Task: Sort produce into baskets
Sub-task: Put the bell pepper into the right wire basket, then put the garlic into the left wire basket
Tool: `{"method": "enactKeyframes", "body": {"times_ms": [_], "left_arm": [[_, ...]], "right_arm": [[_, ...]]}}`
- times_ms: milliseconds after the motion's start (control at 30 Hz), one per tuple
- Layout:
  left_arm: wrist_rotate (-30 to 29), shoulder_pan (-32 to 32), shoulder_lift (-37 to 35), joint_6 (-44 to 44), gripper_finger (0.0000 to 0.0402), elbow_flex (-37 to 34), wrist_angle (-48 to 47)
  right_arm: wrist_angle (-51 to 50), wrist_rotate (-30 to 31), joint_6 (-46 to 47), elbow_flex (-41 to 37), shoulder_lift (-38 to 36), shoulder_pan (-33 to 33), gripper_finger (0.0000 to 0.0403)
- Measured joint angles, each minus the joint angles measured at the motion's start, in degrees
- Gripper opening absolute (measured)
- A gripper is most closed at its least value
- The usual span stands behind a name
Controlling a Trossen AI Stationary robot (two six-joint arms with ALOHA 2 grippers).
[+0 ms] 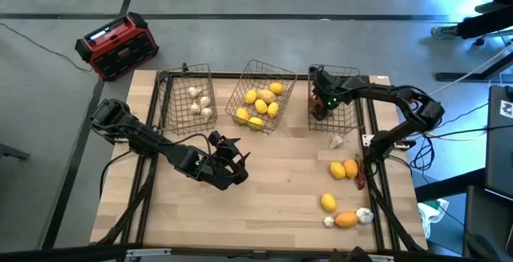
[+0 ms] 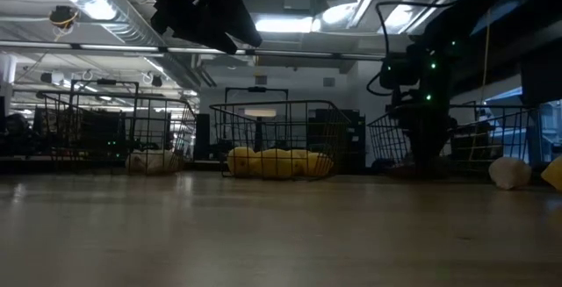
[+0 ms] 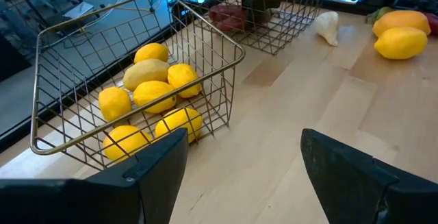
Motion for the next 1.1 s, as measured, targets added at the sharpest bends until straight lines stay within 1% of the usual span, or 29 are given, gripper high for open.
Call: {"method": "enactKeyframes", "body": {"times_ms": [133,400,533,633,800,933,1100], "left_arm": [[0.0,0.0,0.0,0.0,0.0281,0.0,0.0],[0.0,0.0,0.0,-0.2,0.0281,0.0,0.0],[0.0,0.0,0.0,-0.3,0.0281,0.0,0.0],[0.0,0.0,0.0,-0.3,0.0281,0.0,0.0],[0.0,0.0,0.0,-0.3,0.0281,0.0,0.0],[0.0,0.0,0.0,-0.6,0.0281,0.0,0.0],[0.0,0.0,0.0,-1.4,0.0281,0.0,0.0]], "right_arm": [[-3.9,0.0,-0.2,2.7,-3.0,0.0,0.0286],[-13.8,-1.4,-0.2,9.7,-11.5,0.0,0.0280],[-15.4,-2.1,0.1,10.3,-16.8,2.6,0.0280],[-17.8,-2.7,0.7,10.3,-20.6,6.2,0.0279],[-22.5,-2.7,5.8,10.3,-24.9,14.2,0.0279],[-26.8,-2.7,10.6,10.3,-27.4,21.9,0.0279],[-27.4,-2.7,17.0,10.3,-30.3,32.2,0.0279]]}}
